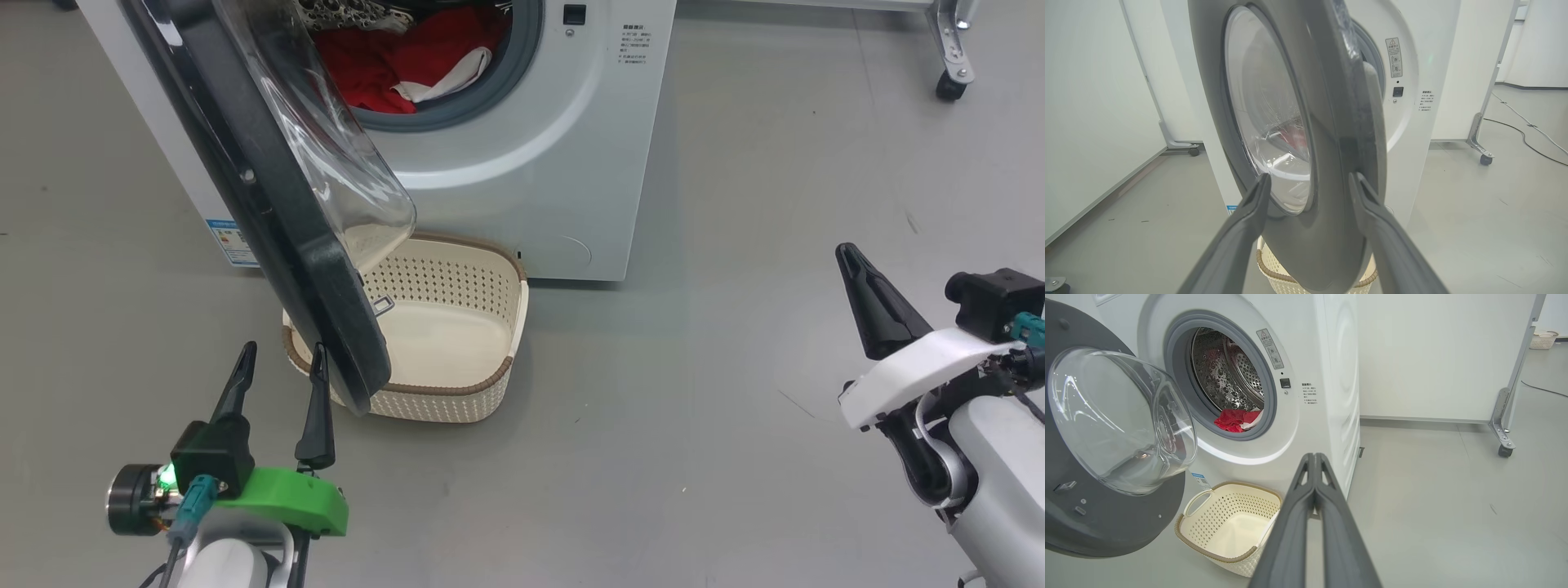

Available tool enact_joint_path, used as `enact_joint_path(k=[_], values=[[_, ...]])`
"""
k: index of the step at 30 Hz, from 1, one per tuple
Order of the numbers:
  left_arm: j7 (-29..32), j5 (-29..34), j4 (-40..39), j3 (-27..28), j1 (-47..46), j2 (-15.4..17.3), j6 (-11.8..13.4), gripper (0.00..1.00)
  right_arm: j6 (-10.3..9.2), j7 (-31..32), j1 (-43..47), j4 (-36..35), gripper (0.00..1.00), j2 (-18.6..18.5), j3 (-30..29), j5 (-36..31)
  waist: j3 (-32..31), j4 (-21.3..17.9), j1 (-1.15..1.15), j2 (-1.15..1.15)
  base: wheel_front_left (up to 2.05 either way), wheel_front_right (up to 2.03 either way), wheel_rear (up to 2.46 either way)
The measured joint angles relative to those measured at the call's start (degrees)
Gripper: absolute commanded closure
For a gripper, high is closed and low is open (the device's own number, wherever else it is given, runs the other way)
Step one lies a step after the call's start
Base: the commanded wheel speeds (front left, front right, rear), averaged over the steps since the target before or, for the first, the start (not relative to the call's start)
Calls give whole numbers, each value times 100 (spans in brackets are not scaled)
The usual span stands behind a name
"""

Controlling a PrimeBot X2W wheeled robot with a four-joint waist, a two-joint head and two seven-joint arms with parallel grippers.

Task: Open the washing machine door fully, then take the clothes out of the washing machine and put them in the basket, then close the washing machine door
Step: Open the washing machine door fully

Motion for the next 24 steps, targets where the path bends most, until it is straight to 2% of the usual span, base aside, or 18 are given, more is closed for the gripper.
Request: enact_joint_path(k=[4, 13, 14, 18, 19, 20, 21, 24], values=[[1, 0, -16, 73, 10, -3, -3, 0, -167, -353, 209, -89, 100, -48, 18, -286, -18, -37, 0, 0, 0, 0, 0], [1, 5, -43, 275, 181, -1, -3, 0, -612, -335, 722, -255, 100, 80, -168, -567, -99, -120, 0, 0, 0, 0, 0], [1, 7, -49, 279, 209, -2, -4, 0, -708, -334, 851, -320, 100, 115, -275, -567, -113, -139, 0, 0, 0, 0, 0], [1, 7, -80, 349, 259, -2, -4, 0, -846, -301, 1043, -478, 100, 276, -439, -665, -127, -186, 0, 0, 0, 0, 0], [1, 7, -81, 347, 259, -5, -5, 0, -875, -289, 1078, -554, 72, 315, -548, -701, -129, -195, 0, 0, 0, 0, 0], [1, 7, -85, 347, 261, -8, -18, 0, -907, -287, 1099, -626, 27, 342, -627, -754, -130, -203, 0, 0, 0, 0, 0], [0, 7, -87, 352, 264, -8, -27, 0, -911, -287, 1116, -690, 0, 367, -688, -825, -132, -210, 0, 0, 0, 0, 0], [1, 16, -91, 375, 298, -10, -31, 0, -911, -286, 1170, -848, 0, 439, -788, -984, -136, -231, 0, 0, 0, 0, 0]])
